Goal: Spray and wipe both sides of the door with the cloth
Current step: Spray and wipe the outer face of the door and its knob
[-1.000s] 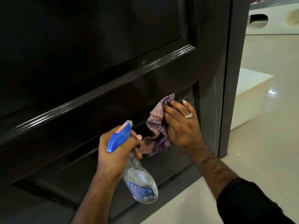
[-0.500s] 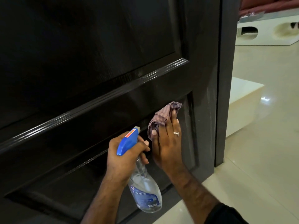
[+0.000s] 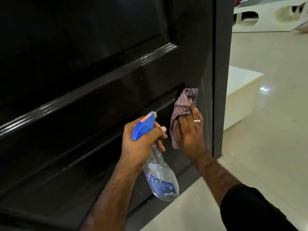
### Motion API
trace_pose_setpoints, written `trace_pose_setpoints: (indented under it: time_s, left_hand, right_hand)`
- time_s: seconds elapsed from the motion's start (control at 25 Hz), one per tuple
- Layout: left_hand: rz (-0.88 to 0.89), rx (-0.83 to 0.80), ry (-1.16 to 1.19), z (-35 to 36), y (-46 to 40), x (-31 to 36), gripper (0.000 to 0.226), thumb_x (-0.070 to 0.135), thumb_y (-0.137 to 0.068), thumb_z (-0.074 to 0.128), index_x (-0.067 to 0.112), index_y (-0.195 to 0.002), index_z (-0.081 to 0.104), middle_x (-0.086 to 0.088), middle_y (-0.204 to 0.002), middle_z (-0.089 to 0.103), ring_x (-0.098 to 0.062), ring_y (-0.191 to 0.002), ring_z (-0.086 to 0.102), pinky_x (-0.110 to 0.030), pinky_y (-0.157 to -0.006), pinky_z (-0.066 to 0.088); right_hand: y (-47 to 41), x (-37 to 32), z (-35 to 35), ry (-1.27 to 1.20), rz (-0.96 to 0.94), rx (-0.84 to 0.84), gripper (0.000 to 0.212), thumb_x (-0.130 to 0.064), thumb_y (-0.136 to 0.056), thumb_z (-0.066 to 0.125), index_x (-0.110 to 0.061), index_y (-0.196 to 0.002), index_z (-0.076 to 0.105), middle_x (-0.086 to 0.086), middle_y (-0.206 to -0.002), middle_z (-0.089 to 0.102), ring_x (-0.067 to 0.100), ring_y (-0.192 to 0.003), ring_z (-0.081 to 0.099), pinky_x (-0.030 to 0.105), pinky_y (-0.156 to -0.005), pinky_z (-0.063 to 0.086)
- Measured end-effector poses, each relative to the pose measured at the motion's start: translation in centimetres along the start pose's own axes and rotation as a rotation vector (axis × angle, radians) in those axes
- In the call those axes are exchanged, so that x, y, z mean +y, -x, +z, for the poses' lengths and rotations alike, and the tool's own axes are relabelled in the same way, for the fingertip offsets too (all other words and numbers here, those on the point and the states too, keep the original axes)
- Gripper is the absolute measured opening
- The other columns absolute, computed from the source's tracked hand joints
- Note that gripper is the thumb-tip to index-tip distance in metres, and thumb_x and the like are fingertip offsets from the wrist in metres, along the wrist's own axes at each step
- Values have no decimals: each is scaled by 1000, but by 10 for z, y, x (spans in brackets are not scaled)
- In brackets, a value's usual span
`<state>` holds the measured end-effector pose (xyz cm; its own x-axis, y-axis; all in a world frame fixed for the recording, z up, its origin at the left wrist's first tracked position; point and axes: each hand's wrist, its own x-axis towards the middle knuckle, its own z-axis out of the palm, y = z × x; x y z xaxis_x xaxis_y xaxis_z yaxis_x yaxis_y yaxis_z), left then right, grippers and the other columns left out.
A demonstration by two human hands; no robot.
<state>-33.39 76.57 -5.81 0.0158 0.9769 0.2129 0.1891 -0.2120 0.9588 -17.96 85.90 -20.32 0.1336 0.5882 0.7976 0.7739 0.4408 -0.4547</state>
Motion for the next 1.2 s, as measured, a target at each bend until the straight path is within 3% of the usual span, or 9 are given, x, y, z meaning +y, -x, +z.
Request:
trace_pose_setpoints:
  time_s: [0.12, 0.2, 0.32, 0.44, 0.72, 0.88, 0.96, 1.08, 1.2]
  left_hand:
    - [-38, -2, 14, 10, -2, -14, 24, 7, -83, 74, -13, -82, 60, -27, -71, 67, -31, -46, 60, -46, -56, 55]
    - [-56, -9, 4, 20, -5, -20, 19, 2, -85, 75, -10, -79, 62, -27, -70, 67, -31, -45, 60, -46, -56, 54]
    - [-63, -20, -10, 31, -12, -19, 16, -8, -89, 72, -11, -78, 61, -28, -69, 66, -31, -45, 59, -45, -56, 53]
    - [-34, -37, -9, 35, -21, -13, 16, -9, -91, 69, -14, -80, 60, -31, -70, 65, -31, -46, 59, -41, -53, 54]
    - [-98, 46, -8, 44, -16, -33, 18, 1, -91, 75, -10, -83, 63, -18, -58, 61, -28, -43, 58, -34, -50, 54]
    - [-60, 57, 5, 42, -17, -21, 32, 9, -93, 76, -13, -76, 61, -24, -68, 67, -32, -46, 60, -31, -48, 52]
    - [-29, 36, 0, 37, -20, -13, 30, 8, -94, 74, -14, -78, 61, -26, -73, 70, -32, -46, 61, -32, -49, 53]
    - [-12, 36, 15, 28, -18, -11, 25, 4, -94, 73, -11, -78, 61, -24, -73, 69, -33, -46, 61, -35, -50, 54]
    - [-32, 64, 14, 22, -10, -17, 25, 2, -93, 73, -10, -77, 59, -24, -72, 69, -33, -46, 61, -36, -53, 52]
  right_hand:
    - [56, 28, 1, 24, -45, -125, 41, -24, -106, 49, -6, -141, 61, 21, -162, 47, 41, -153, 42, 62, -122, 34]
    - [67, 32, -4, 43, -28, -168, 41, -26, -105, 47, -9, -140, 61, 18, -164, 46, 38, -157, 38, 66, -121, 31]
    - [15, 9, -10, -9, -40, -101, 51, -34, -108, 43, -8, -148, 60, 16, -170, 39, 32, -164, 22, 68, -125, 20]
    - [-33, 1, -13, -2, -105, 8, 51, -36, -109, 43, -8, -146, 62, 12, -169, 42, 29, -164, 23, 66, -126, 19]
    - [60, 52, 3, 130, -114, -185, 57, -38, -109, 45, -10, -158, 50, 14, -172, 34, 30, -164, 22, 75, -116, 29]
    - [-23, 26, -12, 77, -169, -98, 60, -41, -111, 41, -8, -160, 48, 17, -174, 29, 33, -166, 13, 71, -126, 16]
    - [-40, 11, -9, 3, -150, -42, 64, -39, -111, 41, -4, -164, 38, 17, -176, 24, 35, -166, 10, 66, -130, 13]
    - [20, 13, 12, -88, -43, -183, 75, -36, -108, 56, -1, -167, 25, 18, -179, 10, 37, -167, 6, 67, -131, 14]
    - [62, 31, 16, -32, -63, -248, 74, -43, -111, 44, 0, -167, 24, 17, -179, 7, 36, -167, 8, 72, -126, 20]
